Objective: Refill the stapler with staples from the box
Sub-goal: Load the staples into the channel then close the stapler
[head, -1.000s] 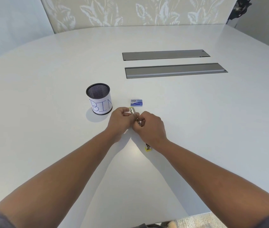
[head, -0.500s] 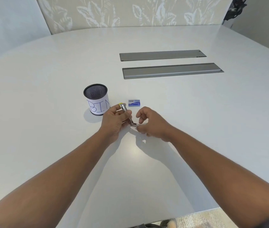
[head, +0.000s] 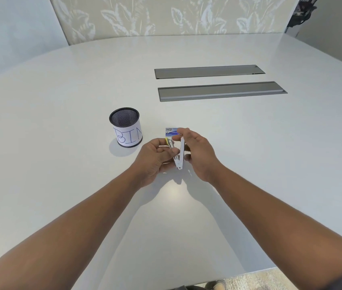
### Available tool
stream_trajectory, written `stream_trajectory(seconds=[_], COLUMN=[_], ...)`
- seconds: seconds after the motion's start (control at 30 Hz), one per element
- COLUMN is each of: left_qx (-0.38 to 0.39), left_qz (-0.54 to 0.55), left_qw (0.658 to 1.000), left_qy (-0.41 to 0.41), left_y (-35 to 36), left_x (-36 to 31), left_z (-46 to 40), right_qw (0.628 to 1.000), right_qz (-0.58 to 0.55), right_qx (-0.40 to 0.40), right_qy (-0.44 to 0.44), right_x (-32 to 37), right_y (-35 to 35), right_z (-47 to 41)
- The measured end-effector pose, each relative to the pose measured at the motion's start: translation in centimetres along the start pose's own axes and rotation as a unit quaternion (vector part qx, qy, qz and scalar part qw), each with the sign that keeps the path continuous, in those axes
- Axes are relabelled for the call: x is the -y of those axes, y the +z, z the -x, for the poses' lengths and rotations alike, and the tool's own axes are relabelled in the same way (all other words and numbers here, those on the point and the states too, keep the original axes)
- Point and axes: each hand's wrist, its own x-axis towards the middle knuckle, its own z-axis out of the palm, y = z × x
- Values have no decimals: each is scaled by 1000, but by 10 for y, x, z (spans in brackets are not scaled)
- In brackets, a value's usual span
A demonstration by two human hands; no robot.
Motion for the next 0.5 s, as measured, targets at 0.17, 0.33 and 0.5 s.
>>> stream_trajectory(seconds=[0.17, 0.33, 0.5], left_qx=[20, 34, 82], left_qz=[21, -83, -222], left_qw=[999, 992, 970], left_qy=[26, 88, 57], left_y=[3, 2, -14], left_x=[0, -3, -27], left_z=[1, 5, 4], right_qw=[982, 978, 960], right_qz=[-108, 34, 239], right_qx=[103, 172, 133], right_qy=[117, 116, -64], right_x=[-4, -6, -14], right_y=[5, -3, -10], right_z=[4, 5, 4])
